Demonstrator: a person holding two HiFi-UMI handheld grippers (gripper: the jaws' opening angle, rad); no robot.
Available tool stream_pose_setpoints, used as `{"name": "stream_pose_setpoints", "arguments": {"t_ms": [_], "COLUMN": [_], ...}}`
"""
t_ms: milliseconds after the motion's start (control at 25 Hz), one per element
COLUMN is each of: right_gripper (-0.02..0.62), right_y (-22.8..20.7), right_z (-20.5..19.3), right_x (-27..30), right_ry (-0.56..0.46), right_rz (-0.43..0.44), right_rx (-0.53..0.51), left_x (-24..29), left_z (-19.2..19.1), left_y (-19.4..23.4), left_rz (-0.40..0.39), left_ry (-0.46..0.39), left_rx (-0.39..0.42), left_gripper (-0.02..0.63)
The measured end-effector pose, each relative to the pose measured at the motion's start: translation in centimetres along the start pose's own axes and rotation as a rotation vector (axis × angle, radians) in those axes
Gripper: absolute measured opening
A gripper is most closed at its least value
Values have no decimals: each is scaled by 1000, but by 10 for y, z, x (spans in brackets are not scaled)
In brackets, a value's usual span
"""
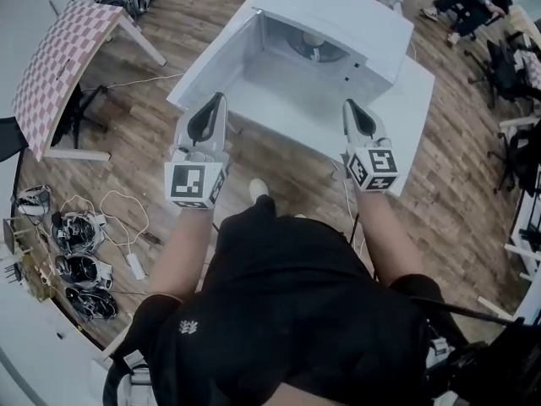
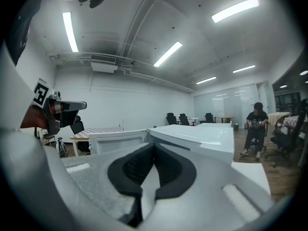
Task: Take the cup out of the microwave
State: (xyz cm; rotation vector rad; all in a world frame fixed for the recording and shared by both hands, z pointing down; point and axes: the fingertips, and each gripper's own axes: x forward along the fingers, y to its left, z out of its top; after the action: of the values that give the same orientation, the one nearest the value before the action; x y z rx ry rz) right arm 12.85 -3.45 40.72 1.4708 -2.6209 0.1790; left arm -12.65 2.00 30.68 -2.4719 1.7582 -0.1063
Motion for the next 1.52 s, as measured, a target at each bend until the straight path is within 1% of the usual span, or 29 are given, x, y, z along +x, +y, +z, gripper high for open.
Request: {"name": "stream_pose_setpoints", "arguments": {"t_ms": [200, 360, 520, 680, 800, 1040, 1120, 1240, 1360, 1520], "right_gripper": [2, 2, 2, 2, 2, 2, 2, 2, 2, 2], "right_y": [6, 13, 12, 6, -2, -23, -34, -50, -62, -74], "right_z": [4, 4, 8, 7, 10, 1, -7, -24, -38, -57], "right_x": [41, 66, 78, 88, 93, 124, 137, 165, 190, 207], "right_ry": [-1, 0, -6, -4, -30, -51, -51, -20, -3, 18], "right_rz": [-60, -96, -147, -184, -215, -224, -221, -204, -190, -178], "right_rx": [-10, -23, -26, -34, -51, -31, -22, -3, 11, 8], "left_x": [32, 52, 69, 88, 102, 134, 148, 172, 194, 214], "left_z": [-13, -18, -14, -18, -25, -39, -54, -73, -82, -88], "left_y": [33, 49, 52, 50, 44, 32, 31, 33, 29, 14], "left_rz": [-68, -122, -174, -205, -215, -237, -228, -219, -239, -278], "left_ry": [-3, -22, -54, -57, -47, -35, -4, 30, 40, 32], "left_rx": [-15, -15, -13, -32, -60, -57, -56, -61, -58, -39], "left_gripper": [6, 6, 6, 6, 6, 6, 6, 8, 8, 6]}}
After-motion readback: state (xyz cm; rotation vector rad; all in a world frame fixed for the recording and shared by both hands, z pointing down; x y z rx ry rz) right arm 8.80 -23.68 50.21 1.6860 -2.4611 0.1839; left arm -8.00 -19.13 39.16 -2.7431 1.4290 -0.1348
